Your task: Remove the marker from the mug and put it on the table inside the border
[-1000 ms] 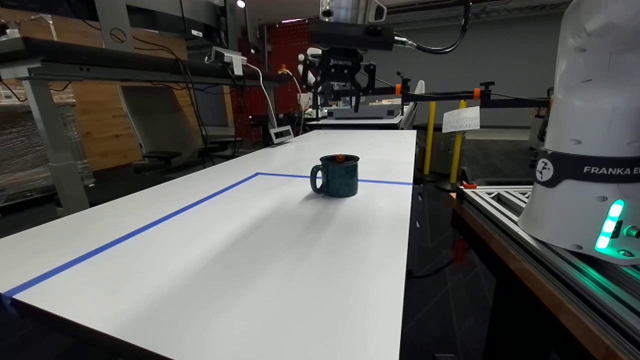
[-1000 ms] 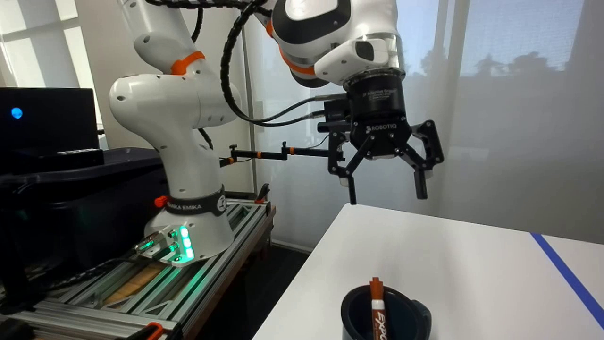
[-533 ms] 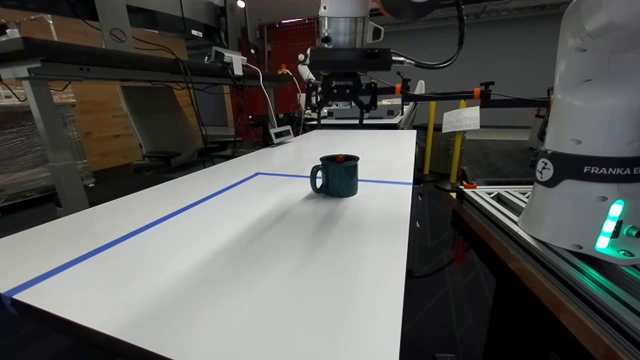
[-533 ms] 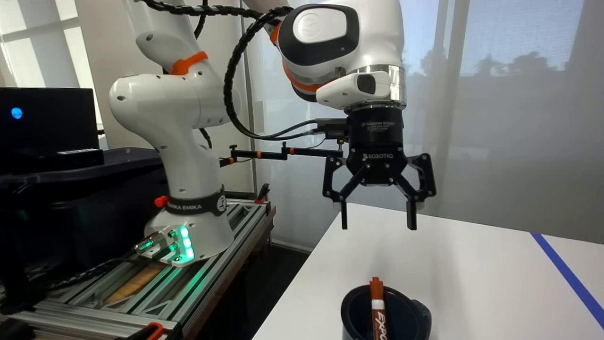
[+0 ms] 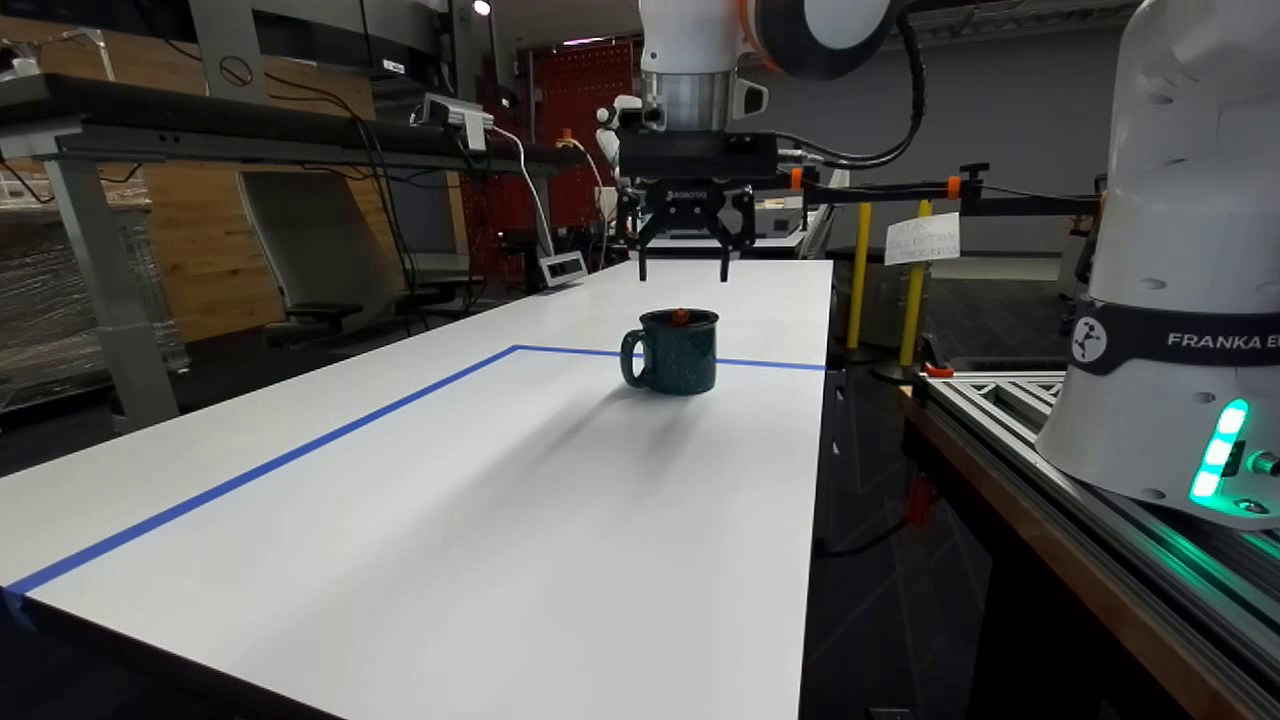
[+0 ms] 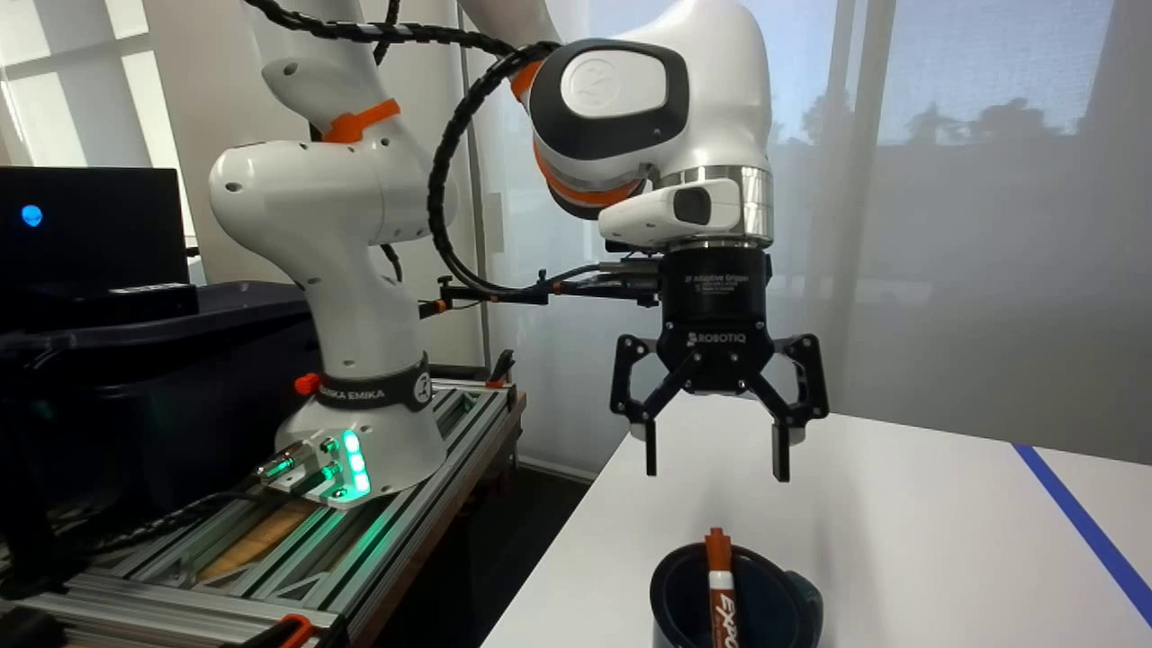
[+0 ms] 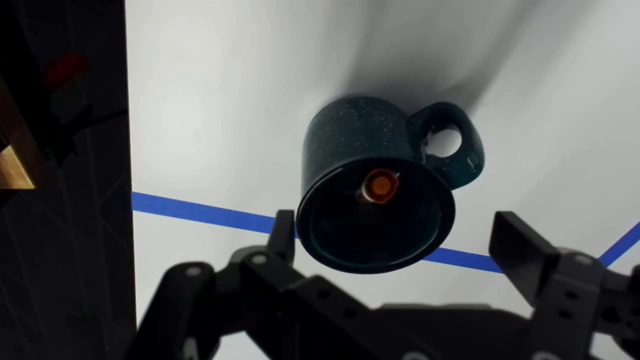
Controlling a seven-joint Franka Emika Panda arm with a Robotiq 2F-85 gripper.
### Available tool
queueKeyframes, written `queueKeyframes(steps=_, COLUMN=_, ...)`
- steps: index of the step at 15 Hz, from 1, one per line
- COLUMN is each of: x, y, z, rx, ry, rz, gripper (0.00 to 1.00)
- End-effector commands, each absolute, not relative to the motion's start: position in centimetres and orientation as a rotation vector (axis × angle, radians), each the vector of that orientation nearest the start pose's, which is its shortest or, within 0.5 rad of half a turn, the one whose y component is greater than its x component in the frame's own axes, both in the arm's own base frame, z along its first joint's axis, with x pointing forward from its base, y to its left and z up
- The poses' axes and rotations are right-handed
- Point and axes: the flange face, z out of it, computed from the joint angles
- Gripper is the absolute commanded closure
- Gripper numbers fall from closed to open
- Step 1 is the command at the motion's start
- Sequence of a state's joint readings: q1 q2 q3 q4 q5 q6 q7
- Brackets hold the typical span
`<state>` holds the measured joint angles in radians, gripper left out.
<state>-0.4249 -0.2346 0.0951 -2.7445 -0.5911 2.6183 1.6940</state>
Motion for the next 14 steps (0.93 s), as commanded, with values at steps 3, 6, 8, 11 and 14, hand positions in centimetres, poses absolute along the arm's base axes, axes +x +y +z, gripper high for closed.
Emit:
queueKeyframes(steps=3, x=39.1, y=-12.3, z=28.4, rx=-2.365, ry=2.25, rz=-0.486, gripper=0.12)
queueKeyframes(steps=6, x=39.4, y=-12.6, z=28.0, rx=-2.353, ry=2.257, rz=-0.475, gripper=0.17)
queueKeyframes(steps=8, x=39.6, y=-12.9, z=27.7, rx=-2.345, ry=2.27, rz=-0.465, gripper=0.22)
queueKeyframes(steps=11, x=39.7, y=-13.2, z=27.3, rx=-2.341, ry=2.282, rz=-0.45, gripper=0.32)
queueKeyframes(steps=14, x=39.7, y=-13.2, z=27.0, rx=-2.337, ry=2.294, rz=-0.438, gripper=0.39)
